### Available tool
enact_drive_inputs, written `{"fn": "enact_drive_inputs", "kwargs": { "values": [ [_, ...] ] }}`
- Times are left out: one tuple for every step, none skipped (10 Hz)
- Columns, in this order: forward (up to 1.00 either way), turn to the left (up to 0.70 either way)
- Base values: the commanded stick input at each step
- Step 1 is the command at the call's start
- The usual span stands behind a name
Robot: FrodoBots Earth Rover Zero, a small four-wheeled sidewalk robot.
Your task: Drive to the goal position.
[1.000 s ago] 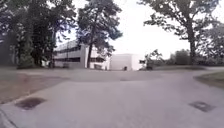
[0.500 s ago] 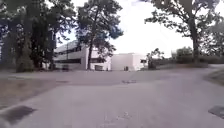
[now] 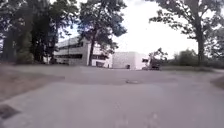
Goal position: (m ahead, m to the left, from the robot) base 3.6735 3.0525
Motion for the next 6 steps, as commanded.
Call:
{"fn": "enact_drive_inputs", "kwargs": {
  "values": [
    [0.85, 0.11],
    [0.85, 0.00],
    [0.85, 0.00],
    [0.85, 0.00],
    [0.85, 0.00],
    [0.85, 0.00]
  ]
}}
